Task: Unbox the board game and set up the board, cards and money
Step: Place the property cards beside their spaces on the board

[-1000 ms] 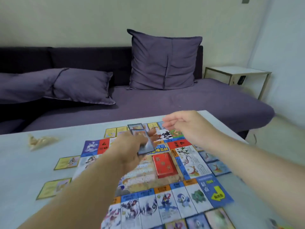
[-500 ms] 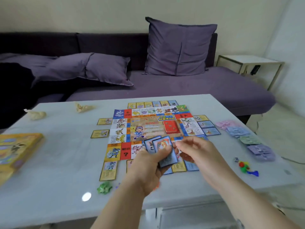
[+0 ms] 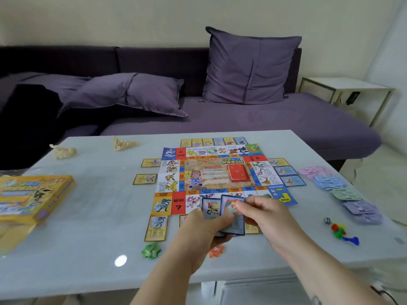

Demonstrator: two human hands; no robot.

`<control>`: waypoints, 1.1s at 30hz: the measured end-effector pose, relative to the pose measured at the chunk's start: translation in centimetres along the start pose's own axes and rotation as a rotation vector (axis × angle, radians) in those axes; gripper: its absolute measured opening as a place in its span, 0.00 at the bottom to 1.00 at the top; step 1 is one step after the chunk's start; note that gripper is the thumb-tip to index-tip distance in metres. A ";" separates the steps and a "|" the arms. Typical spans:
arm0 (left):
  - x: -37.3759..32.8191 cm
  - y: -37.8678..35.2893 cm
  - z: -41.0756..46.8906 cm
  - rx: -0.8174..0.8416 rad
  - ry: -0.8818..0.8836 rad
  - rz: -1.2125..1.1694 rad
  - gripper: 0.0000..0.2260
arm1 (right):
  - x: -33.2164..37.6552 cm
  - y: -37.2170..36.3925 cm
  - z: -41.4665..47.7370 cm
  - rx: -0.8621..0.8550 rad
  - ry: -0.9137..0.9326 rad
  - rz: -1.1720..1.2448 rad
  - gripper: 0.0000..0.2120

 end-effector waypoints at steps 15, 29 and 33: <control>-1.2 6.0 -0.6 0.053 0.061 0.568 0.06 | -0.9 -4.3 -0.7 0.302 -0.155 0.061 0.10; -2.6 10.5 -2.8 -0.082 0.082 0.374 0.06 | 1.1 -8.0 -1.2 0.310 -0.088 -0.040 0.10; -2.9 11.2 -2.7 -0.215 0.037 0.243 0.07 | 1.7 -9.2 -0.7 0.170 -0.036 0.054 0.07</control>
Point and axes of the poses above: each hand's wrist, its own z-axis towards the middle knuckle, its own y-axis out of the back of the hand, x = y × z, the point moved 3 cm from there along z, towards the middle knuckle, and after that the axes turned 5 degrees about -y, right-handed, at the moved point
